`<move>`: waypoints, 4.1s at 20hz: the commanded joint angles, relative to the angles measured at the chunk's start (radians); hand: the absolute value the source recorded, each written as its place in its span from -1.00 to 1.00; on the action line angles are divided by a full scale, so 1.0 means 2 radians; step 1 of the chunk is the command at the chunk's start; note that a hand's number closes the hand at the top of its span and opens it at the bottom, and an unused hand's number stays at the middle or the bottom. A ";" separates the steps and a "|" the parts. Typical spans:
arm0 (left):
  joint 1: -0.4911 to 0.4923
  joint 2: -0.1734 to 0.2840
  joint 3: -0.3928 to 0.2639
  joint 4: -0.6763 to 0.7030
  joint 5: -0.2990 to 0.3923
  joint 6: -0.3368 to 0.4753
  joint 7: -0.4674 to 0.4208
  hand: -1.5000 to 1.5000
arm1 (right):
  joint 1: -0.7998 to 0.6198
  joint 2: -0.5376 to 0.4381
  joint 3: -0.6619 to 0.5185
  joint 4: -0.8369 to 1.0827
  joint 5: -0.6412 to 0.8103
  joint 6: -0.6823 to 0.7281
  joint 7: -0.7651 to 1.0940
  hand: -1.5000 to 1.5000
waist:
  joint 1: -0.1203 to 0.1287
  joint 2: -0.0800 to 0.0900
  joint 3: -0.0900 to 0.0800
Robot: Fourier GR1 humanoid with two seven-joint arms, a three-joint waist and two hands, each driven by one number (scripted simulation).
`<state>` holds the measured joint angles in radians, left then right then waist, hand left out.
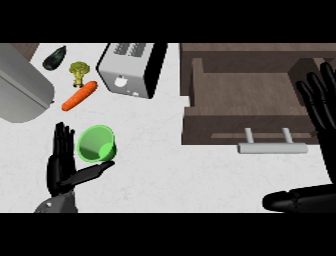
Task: Pick up the cup, place it into the drawer and close the drawer
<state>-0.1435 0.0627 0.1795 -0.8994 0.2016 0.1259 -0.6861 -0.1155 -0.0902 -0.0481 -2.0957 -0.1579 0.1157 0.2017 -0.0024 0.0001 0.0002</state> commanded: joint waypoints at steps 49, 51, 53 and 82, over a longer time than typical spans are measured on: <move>-0.095 0.037 0.014 0.170 0.031 -0.177 -0.176 1.00 | 0.017 -0.010 -0.028 0.019 -0.023 0.028 -0.025 -1.00 | 0.002 -0.001 0.000; -0.110 0.034 0.013 0.176 0.028 -0.179 -0.197 1.00 | 0.002 -0.001 -0.005 0.004 0.004 0.006 0.000 -1.00 | 0.001 0.000 0.000; -0.105 0.035 0.005 0.126 0.041 -0.198 -0.159 1.00 | 0.012 -0.005 -0.017 0.012 -0.005 0.014 -0.012 -1.00 | 0.004 -0.002 0.000; -0.261 -0.021 -0.095 -0.250 0.024 0.000 0.261 1.00 | 0.020 -0.009 -0.025 -0.022 -0.015 0.012 0.008 -1.00 | -0.002 0.000 0.000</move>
<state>-0.5758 0.0303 -0.0053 -1.4101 0.2745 0.0742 -0.2351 -0.0645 -0.0999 -0.0947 -2.0894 -0.1726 0.1527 0.1611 -0.0050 -0.0008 0.0005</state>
